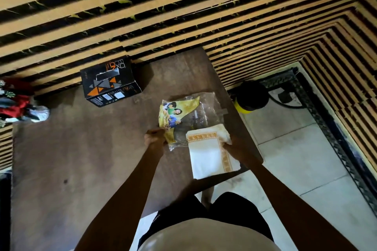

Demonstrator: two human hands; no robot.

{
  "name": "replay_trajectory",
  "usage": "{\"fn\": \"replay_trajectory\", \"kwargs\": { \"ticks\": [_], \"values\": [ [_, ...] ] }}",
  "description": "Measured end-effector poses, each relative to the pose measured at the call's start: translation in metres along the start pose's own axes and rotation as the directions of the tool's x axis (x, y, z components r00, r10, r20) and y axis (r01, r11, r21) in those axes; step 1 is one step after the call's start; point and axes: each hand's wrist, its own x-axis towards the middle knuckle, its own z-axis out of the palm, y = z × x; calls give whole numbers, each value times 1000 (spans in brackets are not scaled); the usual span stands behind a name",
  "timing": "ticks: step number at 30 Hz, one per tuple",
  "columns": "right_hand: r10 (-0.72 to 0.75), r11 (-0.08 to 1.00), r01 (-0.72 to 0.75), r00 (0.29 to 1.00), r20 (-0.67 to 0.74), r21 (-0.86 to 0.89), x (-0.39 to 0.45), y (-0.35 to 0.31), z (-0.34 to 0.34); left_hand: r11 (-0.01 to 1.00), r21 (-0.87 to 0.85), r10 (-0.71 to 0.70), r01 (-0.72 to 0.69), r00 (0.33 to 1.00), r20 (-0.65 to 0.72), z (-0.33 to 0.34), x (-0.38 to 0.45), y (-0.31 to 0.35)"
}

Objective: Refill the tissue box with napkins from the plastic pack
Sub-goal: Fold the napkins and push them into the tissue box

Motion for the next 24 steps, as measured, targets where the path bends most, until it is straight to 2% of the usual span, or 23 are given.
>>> {"fn": "replay_trajectory", "kwargs": {
  "ticks": [2, 4, 6, 10, 13, 15, 18, 20, 24],
  "values": [
    [-33, 999, 33, 999, -27, -1, 0, 2, 0, 1000, 10, 1, -1, 1000, 7, 0, -16, 7],
    [-141, 981, 112, 972, -190, -157, 1, 2, -2, 999, -17, 44, -44, 999, 8, 3, -29, 12],
    [-276, 927, 182, 923, -267, -327, -1, -5, -7, 991, -52, 125, -124, 992, 19, 3, -34, 10],
    [-394, 877, 313, 903, -173, -365, 5, -50, 0, 915, -50, 402, -400, 915, 35, -10, -31, 7],
    [-386, 909, 363, 919, -84, -207, 16, -106, 31, 821, 20, 569, -571, 820, 62, -27, -27, 31],
    [-385, 913, 372, 922, -48, -169, 27, -143, 56, 770, 60, 634, -636, 772, 48, -45, -22, 57],
    [-364, 925, 364, 931, 21, -104, 48, -191, 96, 756, 171, 645, -632, 763, -29, -85, 8, 93],
    [-352, 932, 356, 934, 53, -76, 67, -220, 123, 789, 203, 608, -579, 782, -136, -110, 23, 120],
    [-332, 939, 326, 942, -40, -110, 94, -267, 167, 834, 325, 532, -445, 803, -268, -154, 48, 163]
  ]
}}
